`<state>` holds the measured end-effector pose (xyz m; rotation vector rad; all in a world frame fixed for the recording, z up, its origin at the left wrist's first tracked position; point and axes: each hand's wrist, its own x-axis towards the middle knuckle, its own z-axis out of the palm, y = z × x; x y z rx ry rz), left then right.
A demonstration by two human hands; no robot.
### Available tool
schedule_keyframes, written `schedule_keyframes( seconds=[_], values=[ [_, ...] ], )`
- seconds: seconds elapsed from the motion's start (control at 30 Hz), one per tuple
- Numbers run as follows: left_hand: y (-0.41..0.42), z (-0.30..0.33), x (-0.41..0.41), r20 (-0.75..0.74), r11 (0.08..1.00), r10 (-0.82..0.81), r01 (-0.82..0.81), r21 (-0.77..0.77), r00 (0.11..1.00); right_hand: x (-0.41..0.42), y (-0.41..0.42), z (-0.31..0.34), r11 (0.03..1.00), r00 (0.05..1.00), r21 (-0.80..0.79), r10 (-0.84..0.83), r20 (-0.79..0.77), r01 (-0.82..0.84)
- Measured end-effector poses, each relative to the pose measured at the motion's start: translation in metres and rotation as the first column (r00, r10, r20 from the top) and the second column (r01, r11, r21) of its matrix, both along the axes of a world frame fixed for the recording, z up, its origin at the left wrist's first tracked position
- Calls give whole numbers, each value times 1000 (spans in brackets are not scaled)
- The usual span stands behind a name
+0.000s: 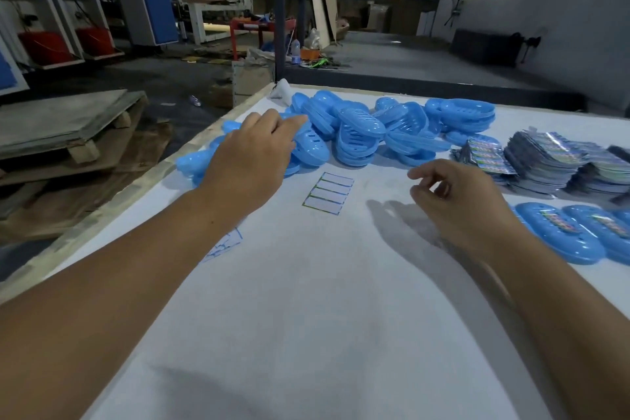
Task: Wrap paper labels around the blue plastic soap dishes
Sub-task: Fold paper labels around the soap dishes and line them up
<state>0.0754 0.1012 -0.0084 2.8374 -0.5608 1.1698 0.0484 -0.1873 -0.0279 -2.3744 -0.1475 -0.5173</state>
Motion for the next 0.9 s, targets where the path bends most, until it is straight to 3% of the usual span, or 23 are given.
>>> schedule_keyframes(
  seconds=[0.13, 0.33, 0.63, 0.8, 0.9],
  values=[
    [-38, 2, -2, -83, 981, -185, 179, -76, 979, -5, 8, 3, 976, 990, 172, 122, 77, -134],
    [-88, 2, -5, -185, 919, -392, 374, -128, 901, -6, 10, 8, 916, 963, 299, 250, 98, -269],
    [-104, -20, 0, -204, 824, -533, 448, -347, 821, 2, 3, 6, 952, 994, 292, 104, -41, -88],
    [-99, -24, 2, -315, 832, -509, 363, -421, 801, 6, 2, 4, 926, 989, 376, 44, -138, 11],
    [-99, -26, 1, -374, 821, -512, 313, -477, 773, 6, -1, 5, 956, 986, 283, -25, -165, 72]
  ],
)
